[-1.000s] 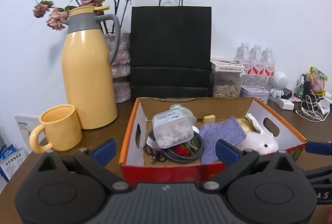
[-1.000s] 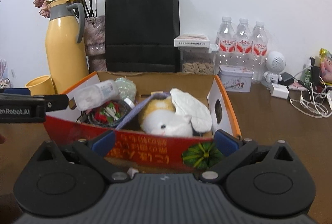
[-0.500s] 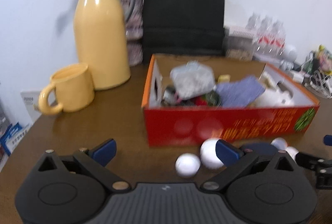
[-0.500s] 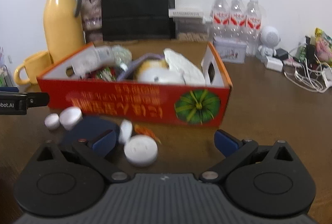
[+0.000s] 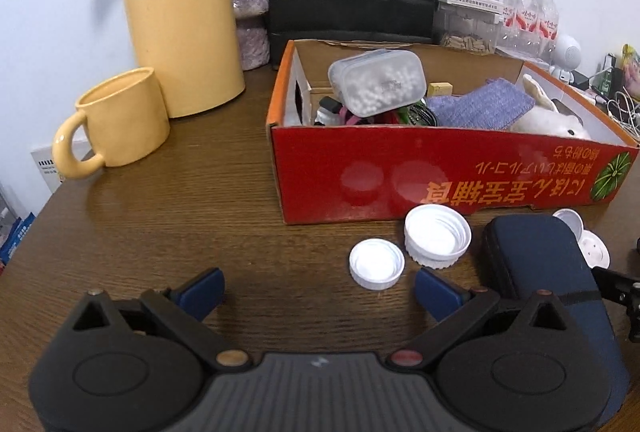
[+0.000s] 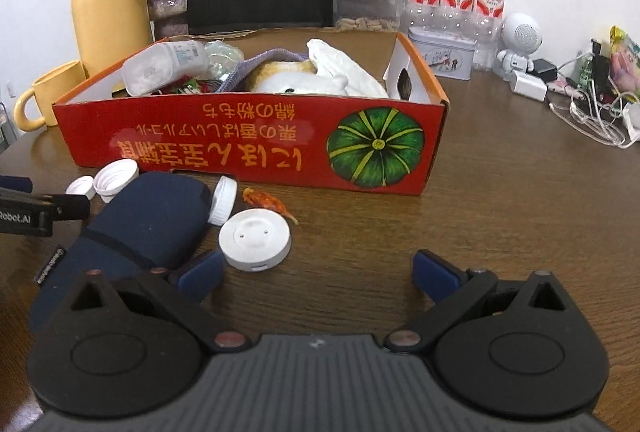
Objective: Organize objects
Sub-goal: 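Grasp a white bottle cap with the left gripper while the right grasps the white round disc, then carry the white cap and white disc over the cardboard box, then lower both items into the box and open both grippers, then move both grippers back toward the items on the table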
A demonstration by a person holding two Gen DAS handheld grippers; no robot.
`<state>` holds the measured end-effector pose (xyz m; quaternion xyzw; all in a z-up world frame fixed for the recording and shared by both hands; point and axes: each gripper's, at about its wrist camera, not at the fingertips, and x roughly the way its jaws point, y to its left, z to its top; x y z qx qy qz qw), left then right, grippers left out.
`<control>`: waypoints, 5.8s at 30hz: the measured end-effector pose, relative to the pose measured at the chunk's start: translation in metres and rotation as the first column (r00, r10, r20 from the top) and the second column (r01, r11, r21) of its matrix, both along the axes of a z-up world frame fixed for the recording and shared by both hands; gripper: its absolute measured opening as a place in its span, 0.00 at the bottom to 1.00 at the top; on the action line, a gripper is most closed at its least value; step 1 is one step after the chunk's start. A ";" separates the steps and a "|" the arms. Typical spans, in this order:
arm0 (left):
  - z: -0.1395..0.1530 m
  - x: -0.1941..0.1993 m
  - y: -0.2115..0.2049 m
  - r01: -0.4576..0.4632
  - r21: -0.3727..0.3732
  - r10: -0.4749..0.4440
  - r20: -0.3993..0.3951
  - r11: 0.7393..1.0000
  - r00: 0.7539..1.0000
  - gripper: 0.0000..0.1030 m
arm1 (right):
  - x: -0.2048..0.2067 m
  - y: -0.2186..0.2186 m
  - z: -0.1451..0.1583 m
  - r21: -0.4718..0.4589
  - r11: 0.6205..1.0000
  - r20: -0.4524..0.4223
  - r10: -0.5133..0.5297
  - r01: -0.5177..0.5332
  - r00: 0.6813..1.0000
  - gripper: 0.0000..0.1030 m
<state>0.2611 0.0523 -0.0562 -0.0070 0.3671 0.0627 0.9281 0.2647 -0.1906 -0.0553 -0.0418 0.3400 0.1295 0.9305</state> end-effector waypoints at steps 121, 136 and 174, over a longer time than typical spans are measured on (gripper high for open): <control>0.076 0.140 -0.066 0.127 0.027 -0.129 0.281 0.992 0.951 0.26 | 0.135 0.021 0.070 0.115 0.985 0.251 0.099 -0.131 0.963 0.39; 0.075 0.142 -0.065 0.058 0.048 -0.069 0.263 0.997 0.962 0.73 | 0.137 0.019 0.066 0.087 0.993 0.232 0.062 -0.084 0.971 0.78; 0.086 0.113 -0.053 0.011 0.006 -0.012 0.285 1.000 0.958 0.95 | 0.112 0.017 0.071 0.089 0.994 0.244 0.042 -0.066 0.969 1.00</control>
